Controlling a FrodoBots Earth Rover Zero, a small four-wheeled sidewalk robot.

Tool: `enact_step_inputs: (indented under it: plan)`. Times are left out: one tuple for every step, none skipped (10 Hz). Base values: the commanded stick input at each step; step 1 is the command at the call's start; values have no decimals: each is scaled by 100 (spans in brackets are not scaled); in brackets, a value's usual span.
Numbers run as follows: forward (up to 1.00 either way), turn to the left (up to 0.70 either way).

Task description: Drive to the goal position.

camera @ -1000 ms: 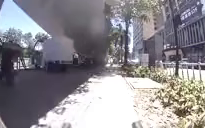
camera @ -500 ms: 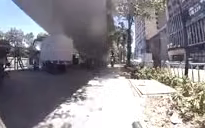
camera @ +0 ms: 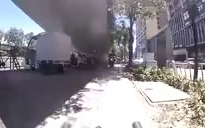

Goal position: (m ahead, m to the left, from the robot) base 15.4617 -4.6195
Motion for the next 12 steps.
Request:
enact_step_inputs:
  plan:
    - [70,0]
    - [70,-5]
    - [70,-14]
    - [70,-5]
    - [70,0]
    - [70,0]
    - [70,0]
    - [70,0]
    - [70,0]
    - [70,0]
    - [70,0]
    - [70,0]
